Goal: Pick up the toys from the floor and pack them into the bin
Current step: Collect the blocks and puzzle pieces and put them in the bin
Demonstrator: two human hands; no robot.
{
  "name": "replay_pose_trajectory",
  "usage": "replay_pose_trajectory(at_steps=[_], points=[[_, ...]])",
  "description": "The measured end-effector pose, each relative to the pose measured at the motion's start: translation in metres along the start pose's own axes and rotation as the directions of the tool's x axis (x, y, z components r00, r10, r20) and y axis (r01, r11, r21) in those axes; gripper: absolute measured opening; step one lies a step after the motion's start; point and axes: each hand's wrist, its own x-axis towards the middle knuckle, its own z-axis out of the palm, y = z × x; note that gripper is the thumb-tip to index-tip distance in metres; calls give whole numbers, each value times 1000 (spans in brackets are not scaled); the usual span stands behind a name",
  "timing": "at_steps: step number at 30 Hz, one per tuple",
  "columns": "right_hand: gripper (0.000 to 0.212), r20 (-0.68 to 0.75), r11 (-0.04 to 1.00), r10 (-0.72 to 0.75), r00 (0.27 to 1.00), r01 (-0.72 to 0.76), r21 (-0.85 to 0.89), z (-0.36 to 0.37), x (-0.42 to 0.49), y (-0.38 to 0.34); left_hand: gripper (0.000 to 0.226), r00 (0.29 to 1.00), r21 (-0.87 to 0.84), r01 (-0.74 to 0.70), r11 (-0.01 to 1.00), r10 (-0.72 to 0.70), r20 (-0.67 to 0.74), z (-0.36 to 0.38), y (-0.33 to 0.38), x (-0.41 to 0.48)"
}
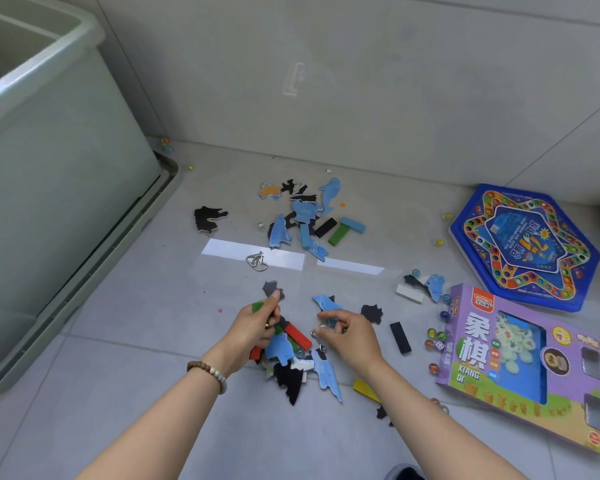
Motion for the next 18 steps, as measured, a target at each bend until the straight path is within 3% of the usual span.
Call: replay_pose_trajectory(at_steps=[7, 8, 10, 13, 15, 18], points=[[11, -43, 995, -18, 999, 14, -99, 1, 0, 3, 32, 994, 240, -91, 966, 72, 85, -1, -12, -7], [17, -43, 999, 0, 999, -2, -55, 1, 0, 0, 30, 993, 241, -96, 966, 76, 89, 0, -12, -7], [23, -15, 973, 109, 994, -104, 205, -6, -1, -6, 28, 992, 241, -99, 965, 75, 104, 5, -7, -9], [27, 156, 758, 193, 969, -248, 603, -35, -6, -11, 28, 985, 302, -133, 944, 91, 149, 22, 3, -12], [40, 170, 687, 144, 975, -222, 692, -61, -10, -5, 29, 976, 349, -177, 920, 118, 185, 39, 12, -12], [53, 49, 671, 178, 983, -158, 725, -104, -20, 8, 36, 965, 391, -201, 898, 111, 239, 74, 20, -8]])
